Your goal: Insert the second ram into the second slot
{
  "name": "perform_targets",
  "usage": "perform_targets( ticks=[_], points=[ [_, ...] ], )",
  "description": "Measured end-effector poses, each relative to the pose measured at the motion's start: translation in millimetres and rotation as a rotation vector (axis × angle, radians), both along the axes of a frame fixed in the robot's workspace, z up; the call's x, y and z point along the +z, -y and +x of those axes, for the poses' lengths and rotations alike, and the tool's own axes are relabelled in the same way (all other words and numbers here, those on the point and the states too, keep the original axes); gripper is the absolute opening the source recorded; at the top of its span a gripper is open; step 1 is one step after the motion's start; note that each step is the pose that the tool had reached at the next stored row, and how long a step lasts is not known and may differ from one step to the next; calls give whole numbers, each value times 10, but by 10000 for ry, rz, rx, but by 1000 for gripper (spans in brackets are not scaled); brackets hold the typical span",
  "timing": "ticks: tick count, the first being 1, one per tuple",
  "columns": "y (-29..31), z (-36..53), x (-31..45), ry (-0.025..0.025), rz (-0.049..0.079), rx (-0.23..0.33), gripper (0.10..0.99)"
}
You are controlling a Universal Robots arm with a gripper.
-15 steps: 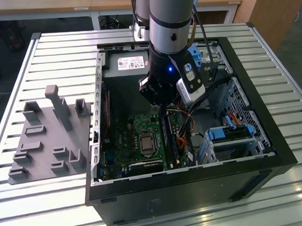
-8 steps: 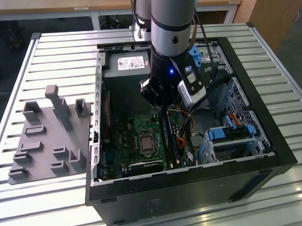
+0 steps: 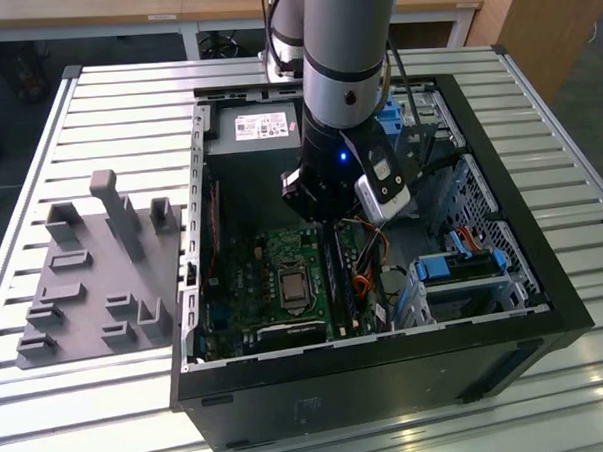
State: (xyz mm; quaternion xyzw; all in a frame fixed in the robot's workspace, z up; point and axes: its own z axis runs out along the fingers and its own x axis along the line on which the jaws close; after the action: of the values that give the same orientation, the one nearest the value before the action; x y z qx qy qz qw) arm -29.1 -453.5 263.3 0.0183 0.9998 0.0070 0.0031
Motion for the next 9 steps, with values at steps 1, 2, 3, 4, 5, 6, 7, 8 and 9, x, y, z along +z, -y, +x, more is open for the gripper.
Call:
perform_targets(
  ticks=[1, 2, 3, 4, 5, 6, 7, 8, 9],
  points=[
    [4, -1, -12, 0, 2, 48, 122],
    [8, -1, -22, -1, 0, 105, 122],
    [15, 0, -30, -1, 0, 154, 122],
    [22, 0, -37, -1, 0, 171, 122],
    [27, 3, -44, -1, 2, 171, 122],
    [29, 11, -52, -1, 4, 169, 122],
    [31, 21, -59, -1, 3, 160, 122],
    [31, 34, -67, -1, 2, 152, 122],
    [31, 44, -79, -1, 3, 147, 122]
  ],
)
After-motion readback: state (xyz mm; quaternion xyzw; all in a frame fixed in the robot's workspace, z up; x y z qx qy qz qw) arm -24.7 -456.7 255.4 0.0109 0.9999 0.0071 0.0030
